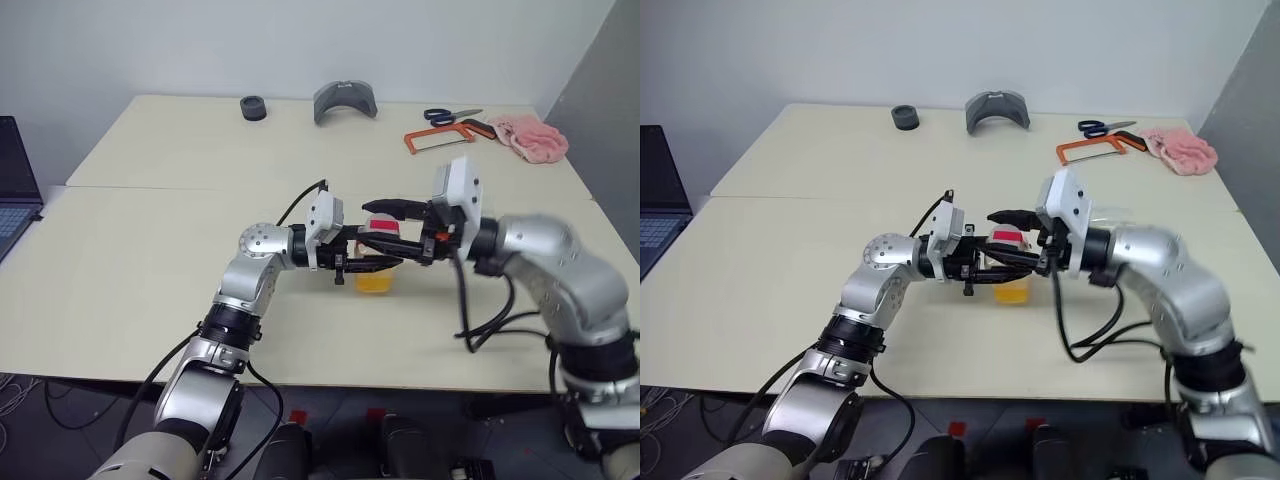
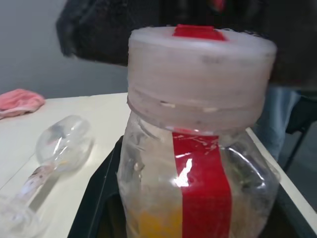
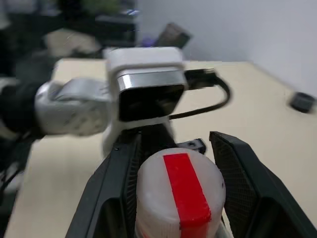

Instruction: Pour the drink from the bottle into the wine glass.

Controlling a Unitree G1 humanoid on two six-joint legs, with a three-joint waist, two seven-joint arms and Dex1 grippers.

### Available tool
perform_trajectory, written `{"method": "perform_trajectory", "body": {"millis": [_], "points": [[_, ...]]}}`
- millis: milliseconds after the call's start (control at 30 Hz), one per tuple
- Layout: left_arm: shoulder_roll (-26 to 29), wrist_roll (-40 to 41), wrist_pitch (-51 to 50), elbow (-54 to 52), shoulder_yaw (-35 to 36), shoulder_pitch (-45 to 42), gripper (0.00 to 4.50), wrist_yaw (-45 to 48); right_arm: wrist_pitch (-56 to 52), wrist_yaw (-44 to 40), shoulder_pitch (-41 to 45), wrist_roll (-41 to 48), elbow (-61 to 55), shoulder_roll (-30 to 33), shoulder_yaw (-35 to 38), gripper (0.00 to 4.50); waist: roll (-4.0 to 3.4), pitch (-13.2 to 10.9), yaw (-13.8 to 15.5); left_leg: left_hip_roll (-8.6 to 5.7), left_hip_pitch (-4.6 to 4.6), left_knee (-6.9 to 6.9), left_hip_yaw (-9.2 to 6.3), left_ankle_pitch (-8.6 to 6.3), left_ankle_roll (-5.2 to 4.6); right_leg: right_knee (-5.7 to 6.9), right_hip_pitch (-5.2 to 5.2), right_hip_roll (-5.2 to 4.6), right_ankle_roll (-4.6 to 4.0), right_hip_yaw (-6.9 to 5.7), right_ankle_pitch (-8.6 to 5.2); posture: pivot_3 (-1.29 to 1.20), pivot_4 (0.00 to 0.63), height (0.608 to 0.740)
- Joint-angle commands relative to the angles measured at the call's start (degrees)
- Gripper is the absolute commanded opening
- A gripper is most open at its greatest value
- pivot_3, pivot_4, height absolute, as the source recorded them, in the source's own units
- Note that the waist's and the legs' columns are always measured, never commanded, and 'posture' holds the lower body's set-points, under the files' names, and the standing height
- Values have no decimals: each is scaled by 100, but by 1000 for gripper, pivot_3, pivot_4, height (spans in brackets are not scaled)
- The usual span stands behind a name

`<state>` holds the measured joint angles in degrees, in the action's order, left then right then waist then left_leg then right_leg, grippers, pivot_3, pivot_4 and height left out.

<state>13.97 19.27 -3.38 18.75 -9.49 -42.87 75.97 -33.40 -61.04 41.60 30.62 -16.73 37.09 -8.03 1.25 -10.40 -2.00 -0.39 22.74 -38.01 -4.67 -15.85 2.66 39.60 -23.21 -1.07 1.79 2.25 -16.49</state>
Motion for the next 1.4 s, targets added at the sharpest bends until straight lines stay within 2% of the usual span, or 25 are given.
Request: {"method": "perform_trajectory", "body": {"millis": [33,100,167,200,367,400,500,667,767,1067,1400], "points": [[39,148,-121,-149,155,-172,1778,-119,148,-1117,218,158,-10,122,-487,1878,0,0,2,0,1,2,-1,0,0,-2,0,0,0,-1,0,0,150,740],[21,146,-160,-242,187,-108,1778,-226,-115,-1181,244,232,-9,223,-461,1878,0,0,4,0,7,3,0,0,1,-3,-6,-4,-1,3,0,0,150,740],[6,147,-198,-315,202,-46,1778,-335,-121,-742,191,153,70,81,-212,1878,0,0,5,6,10,2,-7,1,1,-4,-6,-16,-1,4,0,0,150,740],[4,151,-221,-350,204,-14,1778,-369,-96,-580,162,115,79,30,-102,2606,0,0,5,6,10,0,-12,1,1,-5,-6,-18,0,9,1,0,150,740],[-55,137,-231,-328,231,30,1762,-596,-531,707,-282,353,-599,-178,876,4316,0,0,24,8,11,-9,-26,1,2,5,-5,-25,1,8,1,0,150,740],[-73,139,-230,-316,243,26,1762,-640,-661,907,-398,429,-807,-181,998,4329,0,0,31,8,14,-8,-30,2,3,4,-6,-28,1,7,1,0,150,740],[-161,73,-120,-145,270,-63,1761,-794,-1055,2319,-1052,193,-1854,-613,1165,4329,1,1,38,5,17,-8,-35,2,5,1,-5,-32,1,5,1,0,150,740],[-288,-1,38,110,277,-201,1761,-865,-1361,4402,-1729,-781,-2876,-1712,427,4329,0,1,10,3,14,-6,-31,7,12,11,-8,-29,1,10,1,0,150,740],[-338,-31,118,251,262,-287,1761,-819,-1344,5072,-1881,-1252,-2959,-2139,42,4329,0,1,-2,0,10,-7,-24,7,13,17,-11,-19,1,16,0,0,150,740],[-402,-127,292,484,235,-383,1761,-807,-1067,5609,-2052,-1898,-2786,-2515,-187,4329,0,1,7,-4,9,-7,-25,7,12,16,-11,-17,1,14,0,0,150,740],[-334,-203,309,490,274,-341,1761,-851,-880,5575,-2195,-2077,-2733,-2727,-305,4329,0,1,4,-4,9,-6,-24,4,8,16,-11,-16,1,14,0,0,150,740]]}}
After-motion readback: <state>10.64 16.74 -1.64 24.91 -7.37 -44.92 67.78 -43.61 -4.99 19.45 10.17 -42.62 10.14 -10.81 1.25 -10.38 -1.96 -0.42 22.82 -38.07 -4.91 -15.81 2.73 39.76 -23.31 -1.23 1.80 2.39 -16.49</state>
